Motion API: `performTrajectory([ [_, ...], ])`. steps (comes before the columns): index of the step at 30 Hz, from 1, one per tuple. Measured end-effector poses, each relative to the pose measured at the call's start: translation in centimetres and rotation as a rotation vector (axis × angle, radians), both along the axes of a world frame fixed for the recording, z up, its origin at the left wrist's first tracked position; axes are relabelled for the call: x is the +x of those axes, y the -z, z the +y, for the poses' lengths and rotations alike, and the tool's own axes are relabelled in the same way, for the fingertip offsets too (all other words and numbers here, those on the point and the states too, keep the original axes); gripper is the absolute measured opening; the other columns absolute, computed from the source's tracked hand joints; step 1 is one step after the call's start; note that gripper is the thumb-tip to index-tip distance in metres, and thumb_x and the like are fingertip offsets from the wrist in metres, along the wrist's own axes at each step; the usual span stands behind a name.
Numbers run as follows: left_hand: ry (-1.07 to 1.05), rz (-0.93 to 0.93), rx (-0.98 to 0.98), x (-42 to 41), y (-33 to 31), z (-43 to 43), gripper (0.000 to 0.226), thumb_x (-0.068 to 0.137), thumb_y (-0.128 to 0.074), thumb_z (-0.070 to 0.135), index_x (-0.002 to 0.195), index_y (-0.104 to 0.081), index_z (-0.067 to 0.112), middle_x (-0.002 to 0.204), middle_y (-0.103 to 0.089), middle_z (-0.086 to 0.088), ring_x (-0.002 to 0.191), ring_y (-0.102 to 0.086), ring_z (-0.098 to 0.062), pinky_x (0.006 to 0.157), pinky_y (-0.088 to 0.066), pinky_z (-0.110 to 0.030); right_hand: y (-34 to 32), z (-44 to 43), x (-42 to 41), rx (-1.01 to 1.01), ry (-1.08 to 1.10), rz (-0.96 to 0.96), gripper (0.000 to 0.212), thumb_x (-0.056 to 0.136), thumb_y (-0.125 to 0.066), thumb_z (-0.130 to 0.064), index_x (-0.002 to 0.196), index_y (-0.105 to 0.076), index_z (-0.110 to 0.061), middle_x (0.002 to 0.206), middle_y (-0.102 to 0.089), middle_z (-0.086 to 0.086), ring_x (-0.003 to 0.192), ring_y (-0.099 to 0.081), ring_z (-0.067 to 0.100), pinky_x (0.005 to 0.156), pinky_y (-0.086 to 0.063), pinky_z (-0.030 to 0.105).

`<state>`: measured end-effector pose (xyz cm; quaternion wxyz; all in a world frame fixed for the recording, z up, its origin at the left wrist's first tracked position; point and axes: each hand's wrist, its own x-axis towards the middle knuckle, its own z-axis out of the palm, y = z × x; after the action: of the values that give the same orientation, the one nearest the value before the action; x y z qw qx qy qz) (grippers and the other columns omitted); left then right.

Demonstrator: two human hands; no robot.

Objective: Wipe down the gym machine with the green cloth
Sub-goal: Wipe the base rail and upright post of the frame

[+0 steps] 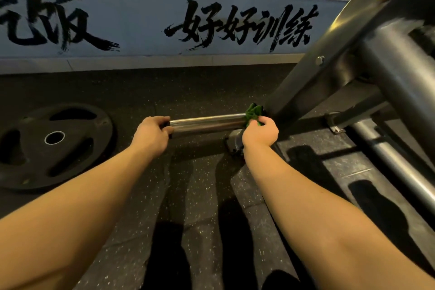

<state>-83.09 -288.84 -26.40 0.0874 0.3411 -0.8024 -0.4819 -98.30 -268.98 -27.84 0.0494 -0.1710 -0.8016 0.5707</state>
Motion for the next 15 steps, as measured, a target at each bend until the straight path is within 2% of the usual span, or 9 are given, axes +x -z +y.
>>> performTrajectory([
  [2, 0.001, 0.008, 0.010, 0.0, 0.1, -0.1, 0.045, 0.102, -0.059, 0.018, 0.146, -0.053, 0.024, 0.126, -0.061, -0.004, 0.098, -0.064, -0.018, 0.082, -0.057, -0.032, 0.0, -0.4, 0.3, -0.146, 0.109, -0.023, 0.021, 0.095, -0.069, -0.012, 0.113, -0.065, -0.020, 0.120, -0.058, 0.002, 0.105, -0.061, 0.022, 0.090, -0.055, 0.035],
  [5, 0.013, 0.008, 0.020, -0.1, 0.1, -0.3, 0.045, 0.102, -0.059, 0.018, 0.146, -0.052, 0.025, 0.127, -0.061, -0.005, 0.098, -0.065, -0.018, 0.082, -0.057, -0.033, 0.2, -0.3, 0.6, -0.314, 0.197, -0.093, 0.029, 0.093, -0.073, -0.017, 0.116, -0.057, -0.023, 0.127, -0.046, 0.002, 0.092, -0.056, 0.017, 0.076, -0.050, 0.029],
  [9, 0.015, 0.016, 0.052, -0.1, 0.4, -0.6, 0.045, 0.101, -0.060, 0.018, 0.144, -0.054, 0.027, 0.127, -0.061, -0.004, 0.098, -0.065, -0.018, 0.084, -0.058, -0.035, 0.1, -1.3, 0.8, -0.540, 0.297, -0.206, 0.022, 0.094, -0.071, -0.020, 0.109, -0.055, -0.024, 0.128, -0.057, 0.008, 0.096, -0.061, 0.023, 0.079, -0.053, 0.034],
  [11, 0.022, 0.016, 0.043, -0.2, 0.6, -0.8, 0.044, 0.101, -0.060, 0.019, 0.144, -0.054, 0.027, 0.125, -0.061, -0.004, 0.095, -0.064, -0.017, 0.075, -0.056, -0.030, -0.2, -2.4, 0.7, -0.656, 0.265, -0.259, 0.021, 0.099, -0.061, -0.014, 0.119, -0.055, -0.016, 0.132, -0.059, 0.013, 0.110, -0.061, 0.034, 0.081, -0.052, 0.030],
  [13, 0.032, 0.014, 0.018, -0.3, 0.8, -1.0, 0.044, 0.101, -0.061, 0.020, 0.144, -0.055, 0.027, 0.123, -0.060, -0.003, 0.092, -0.063, -0.017, 0.069, -0.052, -0.026, -0.5, -3.9, 1.9, -0.641, 0.219, -0.279, 0.037, 0.104, -0.052, -0.014, 0.139, -0.048, -0.007, 0.140, -0.054, 0.016, 0.122, -0.056, 0.034, 0.074, -0.044, 0.017],
  [15, 0.042, 0.010, -0.005, -0.2, 0.8, -1.1, 0.045, 0.100, -0.062, 0.020, 0.144, -0.054, 0.026, 0.122, -0.060, -0.002, 0.091, -0.064, -0.015, 0.069, -0.052, -0.026, -0.7, -5.8, 4.3, -0.663, 0.217, -0.340, 0.041, 0.105, -0.052, -0.020, 0.144, -0.047, -0.008, 0.139, -0.055, 0.015, 0.123, -0.056, 0.031, 0.084, -0.042, 0.021],
])
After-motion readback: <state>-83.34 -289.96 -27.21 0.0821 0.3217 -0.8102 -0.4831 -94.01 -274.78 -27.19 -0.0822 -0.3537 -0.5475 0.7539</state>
